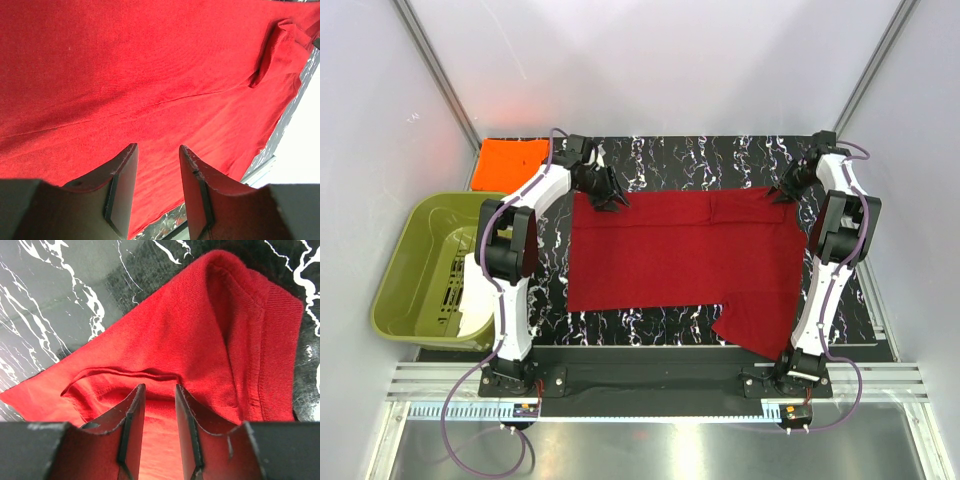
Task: Fold and stack the t-shirts
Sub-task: Fold the tshirt
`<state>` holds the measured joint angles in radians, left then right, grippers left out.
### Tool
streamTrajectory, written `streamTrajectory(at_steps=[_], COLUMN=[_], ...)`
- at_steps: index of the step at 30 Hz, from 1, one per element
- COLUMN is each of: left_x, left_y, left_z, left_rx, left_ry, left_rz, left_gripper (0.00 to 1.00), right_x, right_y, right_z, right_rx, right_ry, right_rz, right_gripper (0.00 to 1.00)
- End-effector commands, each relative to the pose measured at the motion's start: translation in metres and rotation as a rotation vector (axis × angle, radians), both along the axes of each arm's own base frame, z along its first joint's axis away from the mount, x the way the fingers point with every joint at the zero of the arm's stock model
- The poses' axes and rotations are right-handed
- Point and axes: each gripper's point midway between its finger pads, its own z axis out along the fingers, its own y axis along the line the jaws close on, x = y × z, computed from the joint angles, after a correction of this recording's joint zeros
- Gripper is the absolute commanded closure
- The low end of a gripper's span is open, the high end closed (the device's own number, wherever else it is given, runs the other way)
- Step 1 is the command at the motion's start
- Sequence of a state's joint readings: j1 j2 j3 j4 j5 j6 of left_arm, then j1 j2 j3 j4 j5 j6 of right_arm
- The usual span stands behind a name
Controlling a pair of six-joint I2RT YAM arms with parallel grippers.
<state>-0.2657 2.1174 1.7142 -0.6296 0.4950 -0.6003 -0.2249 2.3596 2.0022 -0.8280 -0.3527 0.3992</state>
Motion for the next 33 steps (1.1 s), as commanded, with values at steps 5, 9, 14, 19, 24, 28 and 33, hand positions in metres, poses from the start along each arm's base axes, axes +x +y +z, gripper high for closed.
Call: streamTrajectory(at_steps=[5,9,14,19,24,28,33], left_x=[0.010,0.012,0.011,0.011,0.012,0.011,0.011], left_y=[-0.005,-0.006,-0.006,-0.005,-0.005,-0.005,-0.005], left_z=[0.037,0.037,0.037,0.037,0.038,0.037,0.038], left_rx=[-0.053,-0.057,-0.056,-0.053,-0.051,-0.052,-0.053], left_ry=[-0.087,-0.088,-0.084,-0.087,-0.089,-0.086,-0.090], left_rz=[-0.006,-0.006,-0.004,-0.006,-0.007,-0.009,-0.013], left_gripper=[0.56,0.56,0.56,0.56,0.56,0.56,0.56], right_x=[-0.006,-0.006,-0.006,-0.002,0.005,0.008,0.012], right_y=[0.003,0.003,0.004,0.005,0.005,0.006,0.005], right_z=[-0.012,-0.017,-0.023,-0.022,-0.005,0.006,0.022], right_rx=[-0.002,-0.002,-0.003,0.002,0.000,-0.001,-0.011], right_ry=[0.017,0.021,0.028,0.016,-0.019,-0.032,-0.062], right_rz=[0.041,0.037,0.046,0.050,0.046,0.043,0.040], right_gripper=[0.63,0.62,0.62,0.67,0.80,0.83,0.88])
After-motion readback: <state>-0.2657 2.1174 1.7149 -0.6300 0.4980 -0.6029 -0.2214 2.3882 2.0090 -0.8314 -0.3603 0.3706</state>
